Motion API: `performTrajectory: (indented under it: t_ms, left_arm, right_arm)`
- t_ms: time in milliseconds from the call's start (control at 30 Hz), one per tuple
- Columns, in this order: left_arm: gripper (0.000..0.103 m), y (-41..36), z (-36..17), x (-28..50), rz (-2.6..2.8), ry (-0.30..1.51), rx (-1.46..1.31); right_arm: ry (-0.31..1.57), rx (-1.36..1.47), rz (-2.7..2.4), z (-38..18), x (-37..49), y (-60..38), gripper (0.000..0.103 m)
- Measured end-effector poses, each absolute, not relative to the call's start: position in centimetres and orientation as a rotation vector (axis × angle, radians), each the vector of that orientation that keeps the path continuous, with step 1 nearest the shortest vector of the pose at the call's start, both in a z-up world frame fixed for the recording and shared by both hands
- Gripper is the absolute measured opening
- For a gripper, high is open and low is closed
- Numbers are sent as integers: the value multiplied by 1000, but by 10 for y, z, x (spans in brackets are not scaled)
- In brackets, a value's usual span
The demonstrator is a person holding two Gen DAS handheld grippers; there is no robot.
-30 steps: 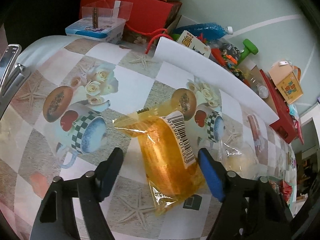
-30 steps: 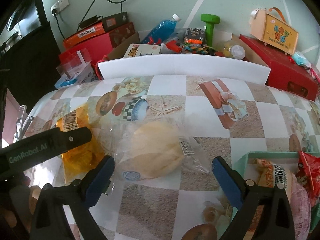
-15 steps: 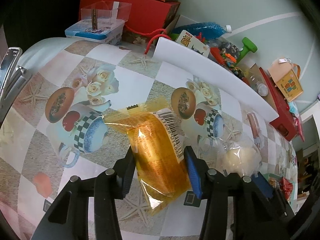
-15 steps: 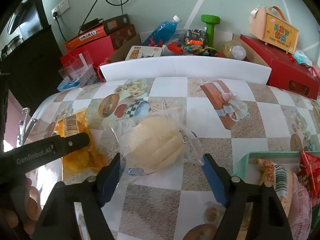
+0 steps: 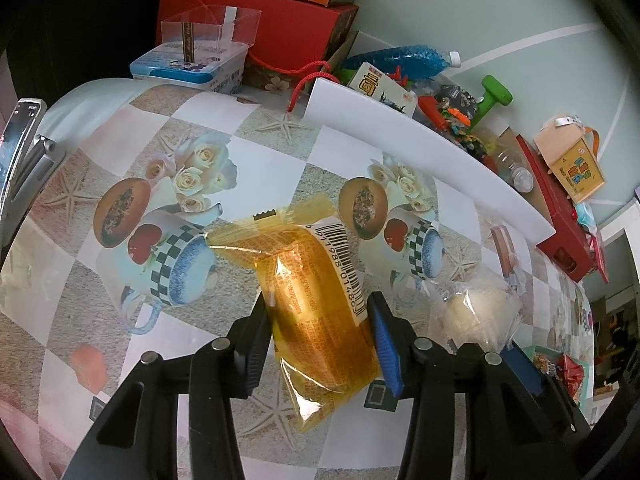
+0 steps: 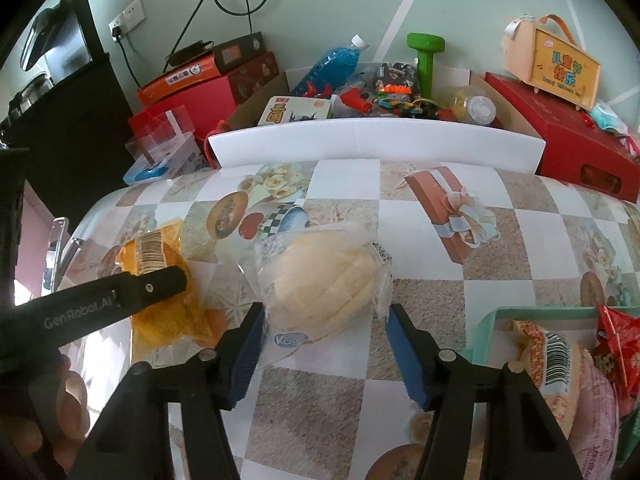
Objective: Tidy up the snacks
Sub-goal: 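Grasp the orange bread bag with the left gripper while the right grasps the bun bag, then carry the orange bag and bun bag into the tray and open both grippers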
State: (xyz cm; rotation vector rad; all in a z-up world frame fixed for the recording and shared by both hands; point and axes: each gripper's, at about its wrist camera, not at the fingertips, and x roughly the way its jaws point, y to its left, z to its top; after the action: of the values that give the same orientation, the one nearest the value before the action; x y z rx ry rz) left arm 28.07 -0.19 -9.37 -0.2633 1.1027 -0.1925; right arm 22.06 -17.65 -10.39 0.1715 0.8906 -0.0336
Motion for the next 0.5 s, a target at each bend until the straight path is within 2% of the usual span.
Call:
performTrajectory:
  t_ms: [500]
  left_arm:
    - [49, 8, -84, 272, -187, 1129, -280]
  right_arm:
    - [903, 153, -27, -88, 209, -170, 59]
